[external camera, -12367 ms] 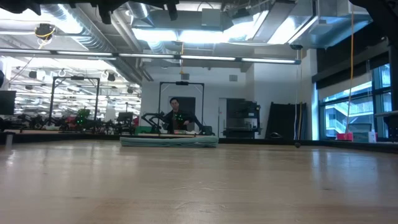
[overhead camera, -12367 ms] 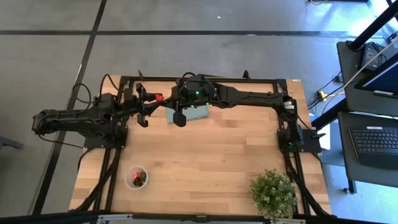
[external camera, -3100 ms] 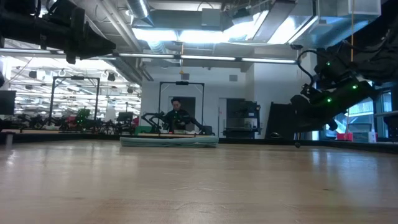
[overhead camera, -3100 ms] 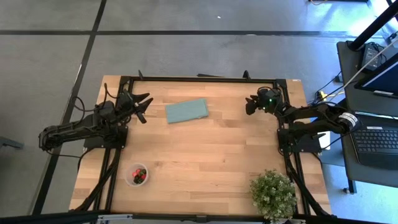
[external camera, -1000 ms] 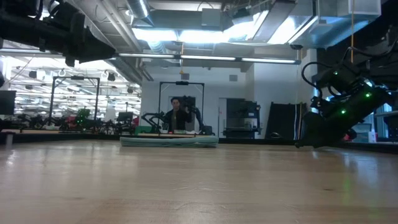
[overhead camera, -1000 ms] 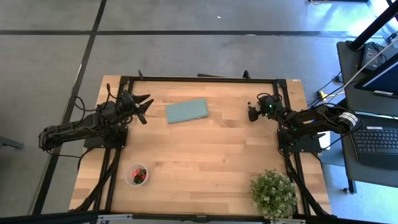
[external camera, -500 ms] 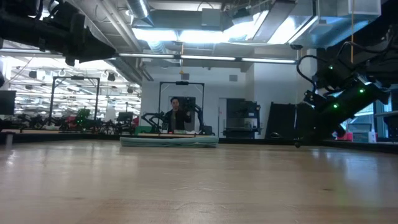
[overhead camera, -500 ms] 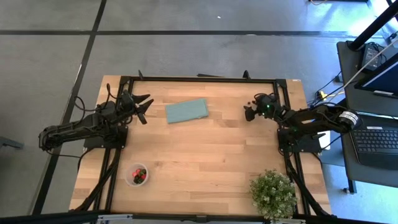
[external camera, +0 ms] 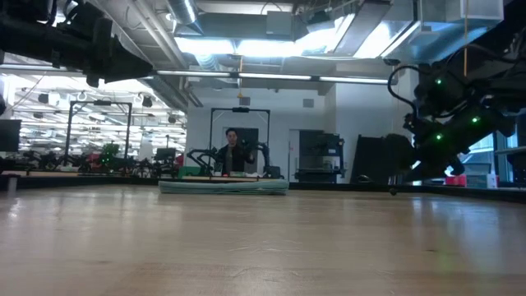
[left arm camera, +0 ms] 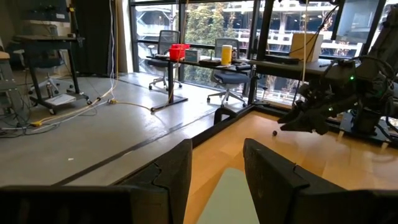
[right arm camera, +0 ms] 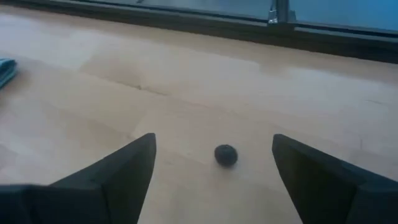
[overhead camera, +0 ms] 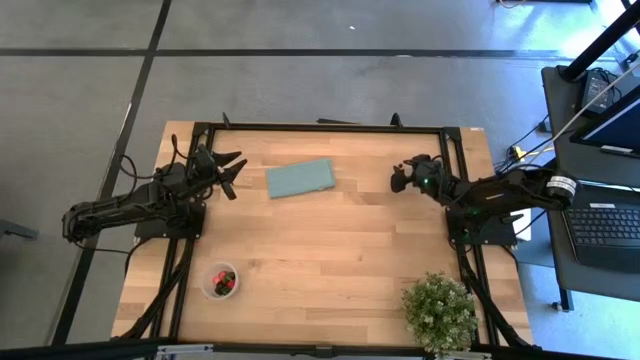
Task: Pick and placing Produce into tupperware
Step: Put the blueberry into the transparent container
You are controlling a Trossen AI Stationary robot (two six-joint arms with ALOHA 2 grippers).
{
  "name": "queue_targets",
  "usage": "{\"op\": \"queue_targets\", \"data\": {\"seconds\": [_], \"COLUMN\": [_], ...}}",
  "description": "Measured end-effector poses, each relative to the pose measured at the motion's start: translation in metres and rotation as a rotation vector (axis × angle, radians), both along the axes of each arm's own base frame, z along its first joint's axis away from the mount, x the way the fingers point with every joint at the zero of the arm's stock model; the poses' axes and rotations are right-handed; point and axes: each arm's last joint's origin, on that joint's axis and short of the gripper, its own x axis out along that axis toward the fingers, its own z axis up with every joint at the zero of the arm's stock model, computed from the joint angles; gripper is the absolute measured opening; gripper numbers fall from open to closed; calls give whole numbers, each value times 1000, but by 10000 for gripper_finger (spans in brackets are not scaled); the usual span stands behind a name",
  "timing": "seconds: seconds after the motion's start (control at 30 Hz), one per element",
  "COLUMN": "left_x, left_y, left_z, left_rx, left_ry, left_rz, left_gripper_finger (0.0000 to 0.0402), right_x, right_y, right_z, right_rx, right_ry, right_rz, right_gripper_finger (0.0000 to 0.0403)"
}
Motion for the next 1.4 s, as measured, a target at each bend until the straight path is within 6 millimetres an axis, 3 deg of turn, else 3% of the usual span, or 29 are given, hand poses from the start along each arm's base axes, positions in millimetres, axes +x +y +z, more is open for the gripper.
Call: {"op": "queue_targets", "data": {"seconds": [0.43, 1.17, 1.4], "left_x": [0, 0, 0], "left_y": [0, 0, 0], "left_z": [0, 0, 0], "left_rx": [1, 41, 42], "left_ry": [0, 33, 33], "left_rz": [0, -2, -2], "left_gripper_finger": [137, 137, 137], "right_x": [4, 9, 22], "right_y": [11, 6, -1], "right_z": [-14, -38, -41], "right_rx": [42, -15, -21], "right_ry": [35, 94, 65], "right_rz": [-42, -103, -154], "right_gripper_finger": [323, 323, 323]}}
